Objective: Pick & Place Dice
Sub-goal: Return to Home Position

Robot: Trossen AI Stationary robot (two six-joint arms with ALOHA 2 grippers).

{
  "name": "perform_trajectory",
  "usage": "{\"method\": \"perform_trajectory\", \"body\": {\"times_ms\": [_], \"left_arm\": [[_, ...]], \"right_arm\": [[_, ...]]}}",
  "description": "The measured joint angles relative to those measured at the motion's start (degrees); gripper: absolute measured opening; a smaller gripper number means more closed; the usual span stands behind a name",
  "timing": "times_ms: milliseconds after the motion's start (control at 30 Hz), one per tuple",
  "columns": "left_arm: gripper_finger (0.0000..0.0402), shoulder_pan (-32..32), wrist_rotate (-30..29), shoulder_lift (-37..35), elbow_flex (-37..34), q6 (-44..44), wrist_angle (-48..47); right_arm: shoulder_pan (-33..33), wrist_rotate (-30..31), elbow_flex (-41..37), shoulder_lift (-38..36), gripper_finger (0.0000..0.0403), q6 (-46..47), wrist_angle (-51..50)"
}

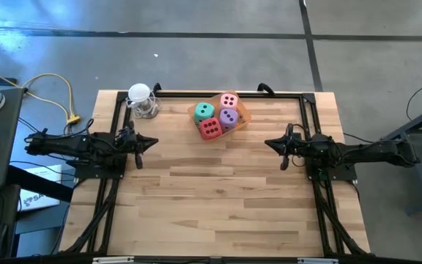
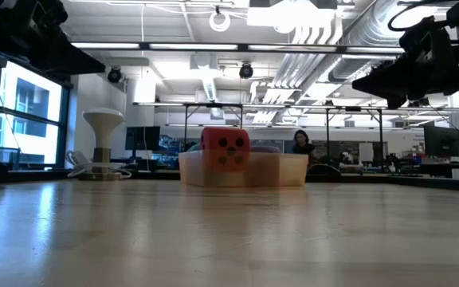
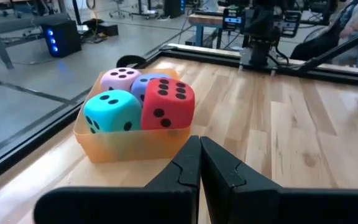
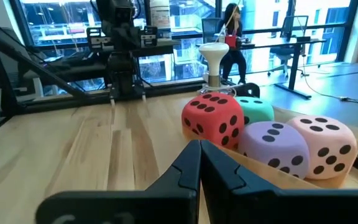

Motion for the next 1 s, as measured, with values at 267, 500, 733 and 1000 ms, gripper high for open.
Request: {"method": "perform_trajectory", "body": {"times_ms": [267,500,733,1000], "left_arm": [[0.0000,0.0,-2.2,-10.1,0.2,0.0,-2.9],[0.0000,-0.3,-1.1,-9.4,0.8,1.3,-3.3],[0.0000,-2.1,2.6,-9.7,-2.2,1.0,-1.5],[0.0000,-2.4,2.7,-9.8,-10.5,1.4,9.3]], "right_arm": [[0.0,0.0,0.0,-0.4,0.0001,0.3,0.3],[0.0,0.6,0.0,-0.3,0.0001,0.3,-0.4],[0.0,-0.4,-0.1,0.1,0.0001,0.3,-1.6],[0.0,-0.4,-0.1,0.2,0.0001,0.3,-1.6]]}}
